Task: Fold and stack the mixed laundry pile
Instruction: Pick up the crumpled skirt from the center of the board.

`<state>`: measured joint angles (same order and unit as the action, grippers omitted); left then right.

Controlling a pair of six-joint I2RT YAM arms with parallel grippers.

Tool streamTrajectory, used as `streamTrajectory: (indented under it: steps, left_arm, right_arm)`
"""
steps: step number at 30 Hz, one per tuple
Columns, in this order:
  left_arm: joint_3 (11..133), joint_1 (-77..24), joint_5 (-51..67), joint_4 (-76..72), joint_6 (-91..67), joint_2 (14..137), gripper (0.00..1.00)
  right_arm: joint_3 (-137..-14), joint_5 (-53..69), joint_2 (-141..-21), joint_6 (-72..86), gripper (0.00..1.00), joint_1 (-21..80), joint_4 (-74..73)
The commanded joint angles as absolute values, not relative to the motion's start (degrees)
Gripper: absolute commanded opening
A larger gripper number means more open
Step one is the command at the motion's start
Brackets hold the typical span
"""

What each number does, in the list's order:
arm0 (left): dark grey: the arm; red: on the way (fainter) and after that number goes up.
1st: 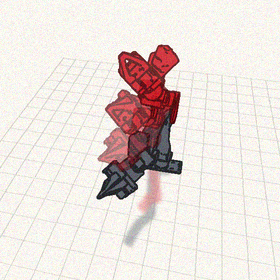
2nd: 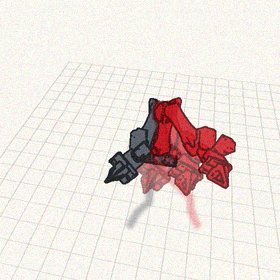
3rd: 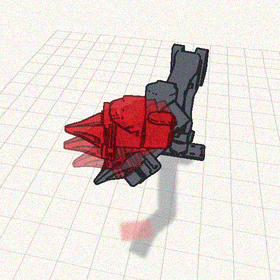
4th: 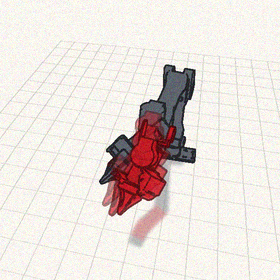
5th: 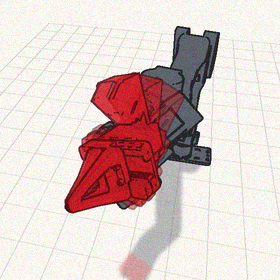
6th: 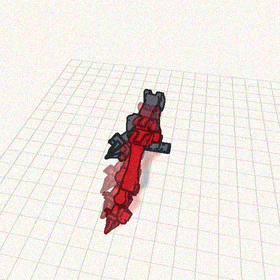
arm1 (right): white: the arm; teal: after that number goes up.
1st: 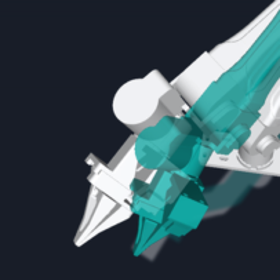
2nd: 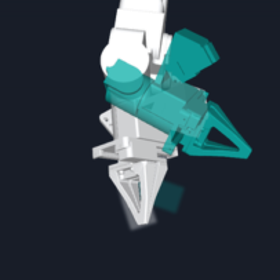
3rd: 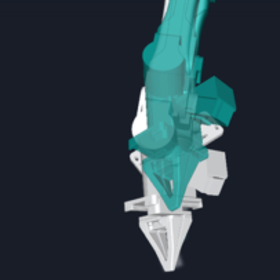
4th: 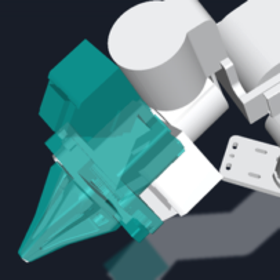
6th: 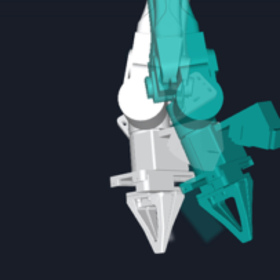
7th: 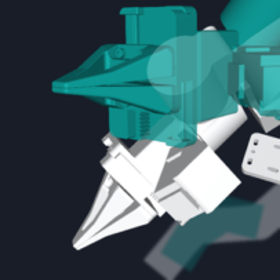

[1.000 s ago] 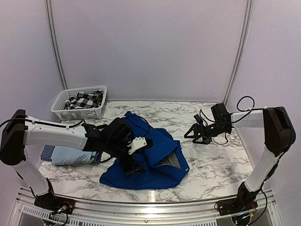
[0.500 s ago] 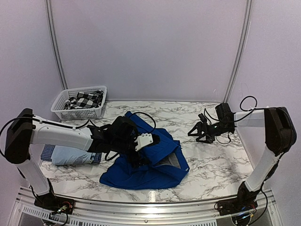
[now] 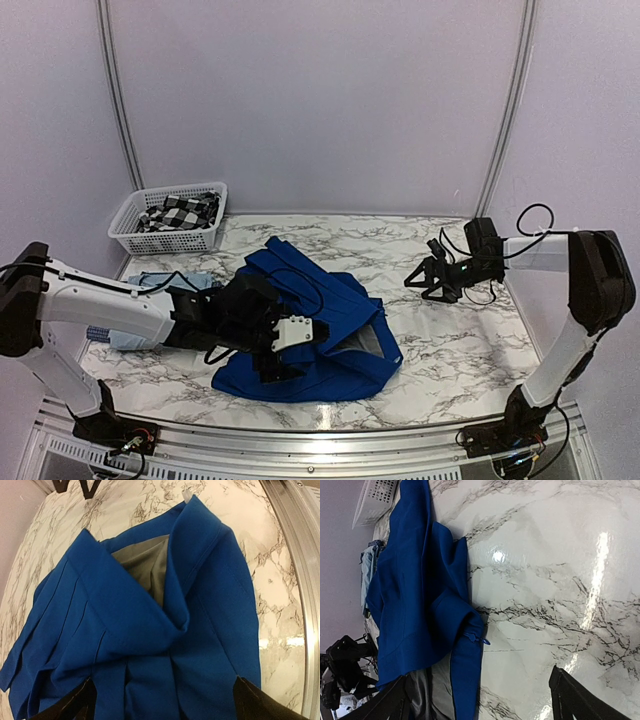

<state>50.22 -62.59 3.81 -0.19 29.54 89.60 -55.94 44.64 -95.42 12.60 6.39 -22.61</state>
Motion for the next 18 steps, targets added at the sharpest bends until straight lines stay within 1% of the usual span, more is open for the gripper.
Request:
streamTrajectory:
  steps: [1, 2, 3, 4, 5, 8, 12, 13, 18]
  left_arm:
    - [55.59, -64.48, 1.21, -2.85, 29.80, 94.58, 0.95]
    - [57.20, -64.55, 0.45, -3.75, 29.60, 95.98, 0.92]
    - [58.40, -64.70, -1.62, -4.53, 29.62, 97.40, 0.87]
    - [59.76, -64.84, -3.44, -4.95, 29.66, 98.91, 0.78]
    - [61.28, -64.86, -3.96, -4.62, 30.15, 100.18, 0.71]
    - [65.42, -64.86, -4.61, -2.49, 30.58, 102.71, 0.44]
    - [67.63, -64.66, -5.88, 2.00, 29.33, 99.45, 0.03]
    - [66.82, -64.50, -6.44, 2.25, 28.89, 98.03, 0.00]
    - [59.81, -63.72, -5.67, 4.19, 27.11, 92.21, 0.00]
  right_arm:
    - [-55.55, 45.44, -95.20, 11.22, 0.90, 5.94, -23.36]
    - [-55.48, 45.51, -95.27, 11.21, 0.90, 5.86, -23.31]
    - [-55.46, 45.52, -95.27, 11.17, 0.90, 5.74, -23.22]
    - [-55.39, 45.53, -95.27, 11.09, 0.90, 5.74, -23.12]
    - [-55.33, 45.53, -95.27, 10.93, 0.90, 5.72, -23.12]
    - [-55.11, 45.29, -95.44, 10.30, 0.90, 5.71, -23.38]
    - [-54.91, 44.94, -95.01, 8.71, 0.89, 5.72, -24.68]
    - [-54.67, 45.64, -94.56, 8.63, 0.88, 5.74, -24.71]
    - [-51.60, 47.13, -92.29, 7.16, 0.85, 7.48, -24.08]
